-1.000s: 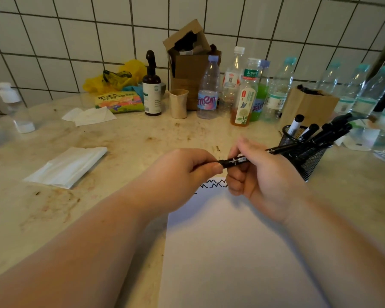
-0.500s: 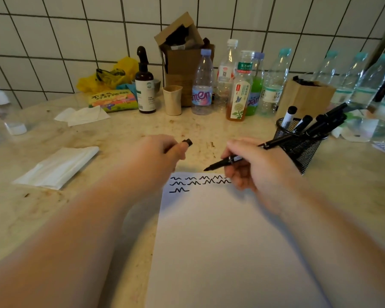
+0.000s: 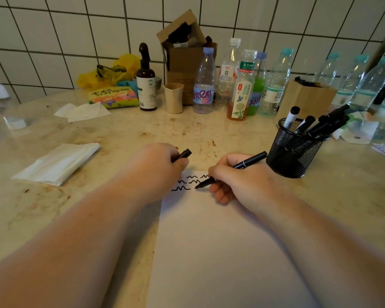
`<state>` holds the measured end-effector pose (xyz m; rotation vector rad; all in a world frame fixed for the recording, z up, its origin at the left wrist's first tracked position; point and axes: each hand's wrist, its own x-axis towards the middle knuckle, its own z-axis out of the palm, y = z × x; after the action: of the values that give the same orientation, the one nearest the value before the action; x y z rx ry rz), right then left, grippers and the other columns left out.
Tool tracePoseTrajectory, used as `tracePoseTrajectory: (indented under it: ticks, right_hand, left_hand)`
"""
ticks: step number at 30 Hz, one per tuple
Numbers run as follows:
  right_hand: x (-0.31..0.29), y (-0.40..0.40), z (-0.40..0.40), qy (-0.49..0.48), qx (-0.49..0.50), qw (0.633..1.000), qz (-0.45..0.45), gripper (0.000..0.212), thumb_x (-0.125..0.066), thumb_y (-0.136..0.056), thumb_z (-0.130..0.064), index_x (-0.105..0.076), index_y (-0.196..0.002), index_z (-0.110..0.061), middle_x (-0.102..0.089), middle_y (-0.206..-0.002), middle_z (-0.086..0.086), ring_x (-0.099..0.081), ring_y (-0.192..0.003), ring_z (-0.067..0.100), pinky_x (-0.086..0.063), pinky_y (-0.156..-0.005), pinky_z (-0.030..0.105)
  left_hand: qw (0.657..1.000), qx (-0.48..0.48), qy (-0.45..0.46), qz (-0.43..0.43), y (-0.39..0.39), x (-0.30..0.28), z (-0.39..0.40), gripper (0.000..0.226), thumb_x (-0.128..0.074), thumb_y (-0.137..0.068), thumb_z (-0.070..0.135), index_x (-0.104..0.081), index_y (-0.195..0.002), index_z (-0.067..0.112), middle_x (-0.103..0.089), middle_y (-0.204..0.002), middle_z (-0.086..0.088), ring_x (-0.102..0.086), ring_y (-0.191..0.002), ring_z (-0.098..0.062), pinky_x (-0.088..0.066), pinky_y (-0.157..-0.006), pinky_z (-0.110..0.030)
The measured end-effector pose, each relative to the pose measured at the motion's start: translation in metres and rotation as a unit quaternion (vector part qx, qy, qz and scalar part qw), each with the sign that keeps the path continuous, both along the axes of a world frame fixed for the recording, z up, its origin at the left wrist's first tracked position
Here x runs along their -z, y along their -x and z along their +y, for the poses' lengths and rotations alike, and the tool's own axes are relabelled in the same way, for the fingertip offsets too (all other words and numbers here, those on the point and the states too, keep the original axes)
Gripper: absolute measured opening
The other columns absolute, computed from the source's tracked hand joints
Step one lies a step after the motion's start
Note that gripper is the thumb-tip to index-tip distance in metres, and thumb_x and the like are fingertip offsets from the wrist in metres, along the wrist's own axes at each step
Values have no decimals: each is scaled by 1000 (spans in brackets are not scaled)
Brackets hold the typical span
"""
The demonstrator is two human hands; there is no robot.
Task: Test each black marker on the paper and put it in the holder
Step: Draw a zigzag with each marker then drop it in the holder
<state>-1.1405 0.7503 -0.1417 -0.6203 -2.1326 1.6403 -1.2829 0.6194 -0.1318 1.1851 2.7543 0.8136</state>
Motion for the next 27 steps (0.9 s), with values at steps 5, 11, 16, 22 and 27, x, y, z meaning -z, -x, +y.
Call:
tracePoseTrajectory:
  ticks: [5, 11, 16, 22, 27]
  right_hand:
    - [0, 1, -1, -19, -4, 1000, -5, 12, -71, -84, -26, -76, -75, -19, -78, -71, 9, -75, -60, 22, -58, -57, 29]
    - [-1, 1, 1, -40, 8, 999, -26, 13, -69, -85, -21, -76, -74, -19, -78, -68, 8, -76, -59, 22, -59, -55, 29]
    - [-1, 1, 4, -24, 33, 999, -33, 14, -69, -80, -25, -75, -73, -15, -78, -69, 8, -76, -59, 22, -58, -57, 30]
    - [0, 2, 5, -31, 43, 998, -39, 16, -68, -77, -30, -77, -75, -17, -79, -69, 6, -76, -61, 21, -58, -59, 32]
    - [-1, 0, 6, -44, 37, 997, -47, 14, -65, -73, -32, -78, -76, -27, -79, -69, 5, -77, -60, 21, -58, -60, 33]
  left_hand:
    - [1000, -4, 6, 6, 0, 1, 0, 34, -51, -95, 46, -67, -75, 25, -69, -72, 4, -63, -65, -15, -52, -61, -35]
    - [1000, -4, 14, 2, -2, -1, -1, 33, -50, -96, 45, -67, -75, 25, -69, -73, 4, -64, -66, -15, -54, -63, -36]
    - [1000, -8, 9, -3, -2, -1, -1, 34, -50, -96, 45, -67, -75, 25, -69, -72, 4, -63, -64, -14, -50, -57, -31]
    - [1000, -3, 8, 0, -2, -1, -1, 34, -50, -96, 45, -67, -74, 25, -71, -72, 5, -64, -65, -13, -49, -56, -30]
    - [1000, -2, 10, -9, 0, 0, -1, 33, -50, -96, 45, -67, -75, 26, -71, -73, 4, -64, -65, -14, -52, -59, -32]
